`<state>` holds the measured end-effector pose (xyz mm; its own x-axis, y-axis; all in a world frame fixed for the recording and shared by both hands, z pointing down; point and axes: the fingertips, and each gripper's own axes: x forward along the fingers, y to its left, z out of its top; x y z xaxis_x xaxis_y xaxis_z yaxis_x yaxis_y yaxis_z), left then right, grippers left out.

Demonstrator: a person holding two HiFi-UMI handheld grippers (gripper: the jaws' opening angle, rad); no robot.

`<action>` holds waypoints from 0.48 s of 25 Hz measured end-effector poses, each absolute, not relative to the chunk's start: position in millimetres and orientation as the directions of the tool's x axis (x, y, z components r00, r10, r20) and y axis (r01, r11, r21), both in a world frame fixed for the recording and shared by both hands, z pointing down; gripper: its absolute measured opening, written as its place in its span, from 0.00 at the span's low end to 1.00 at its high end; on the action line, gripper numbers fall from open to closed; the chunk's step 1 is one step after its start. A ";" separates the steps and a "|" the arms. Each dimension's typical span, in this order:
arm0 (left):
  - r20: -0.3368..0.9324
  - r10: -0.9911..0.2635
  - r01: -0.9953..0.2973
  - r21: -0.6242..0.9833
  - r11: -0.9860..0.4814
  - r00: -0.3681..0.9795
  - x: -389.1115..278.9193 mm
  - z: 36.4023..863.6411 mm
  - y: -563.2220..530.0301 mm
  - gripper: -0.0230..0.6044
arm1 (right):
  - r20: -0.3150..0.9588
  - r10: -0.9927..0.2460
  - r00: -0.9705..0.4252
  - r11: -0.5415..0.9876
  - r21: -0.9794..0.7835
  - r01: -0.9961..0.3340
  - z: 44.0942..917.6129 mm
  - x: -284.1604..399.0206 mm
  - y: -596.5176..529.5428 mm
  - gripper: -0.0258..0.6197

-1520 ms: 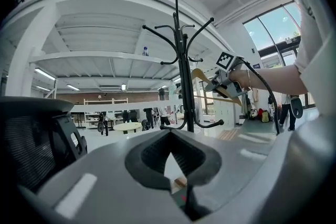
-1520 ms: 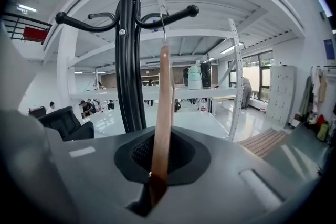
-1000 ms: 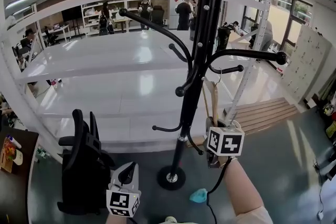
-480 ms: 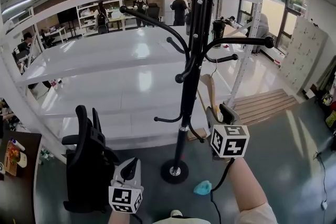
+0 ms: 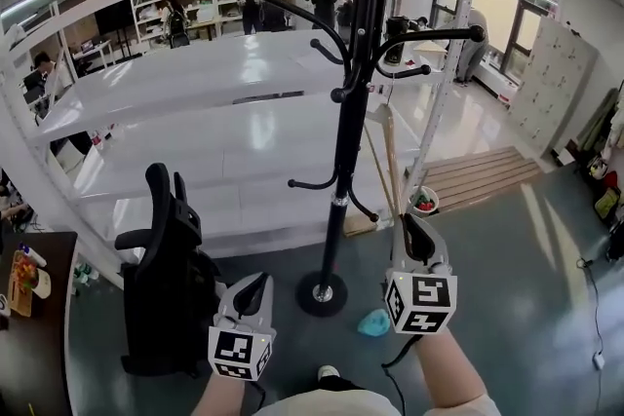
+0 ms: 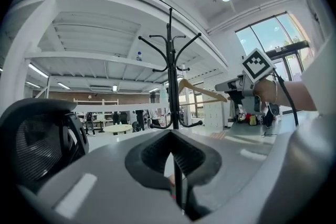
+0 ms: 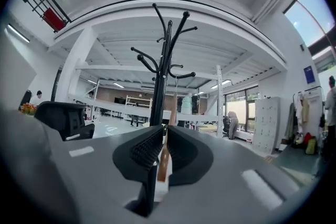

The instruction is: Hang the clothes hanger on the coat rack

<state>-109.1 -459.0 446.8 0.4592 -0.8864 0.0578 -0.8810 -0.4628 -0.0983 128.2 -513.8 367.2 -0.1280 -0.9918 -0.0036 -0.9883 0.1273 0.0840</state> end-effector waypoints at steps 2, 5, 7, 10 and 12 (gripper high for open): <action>0.053 -0.878 -0.873 -0.098 -0.478 0.475 -106.6 444.7 -446.7 0.04 | 0.026 -0.993 -0.117 0.119 0.074 -0.990 384.5 126.5 -490.4 0.09; 0.045 -0.864 -0.859 -0.098 -0.503 0.501 -103.0 439.4 -425.6 0.04 | 0.093 -0.987 -0.129 0.133 0.038 -0.990 411.9 119.9 -457.3 0.08; 0.038 -0.855 -0.849 -0.100 -0.518 0.517 -101.8 436.5 -409.9 0.04 | 0.121 -0.983 -0.135 0.138 0.016 -0.990 426.0 114.0 -433.9 0.08; 0.031 -0.840 -0.835 -0.099 -0.542 0.541 -100.2 435.3 -383.2 0.04 | 0.139 -0.982 -0.128 0.131 0.016 -0.991 441.7 105.5 -396.2 0.08; 0.026 -0.830 -0.825 -0.098 -0.556 0.557 -99.9 435.7 -362.9 0.04 | 0.148 -0.981 -0.125 0.129 0.019 -0.991 450.2 99.2 -371.5 0.08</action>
<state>-99.9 -362.9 435.7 0.5567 -0.8303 0.0263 -0.8251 -0.5564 -0.0983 99.2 -371.5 450.2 -0.1247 -0.9811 0.1477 -0.9915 0.1290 0.0194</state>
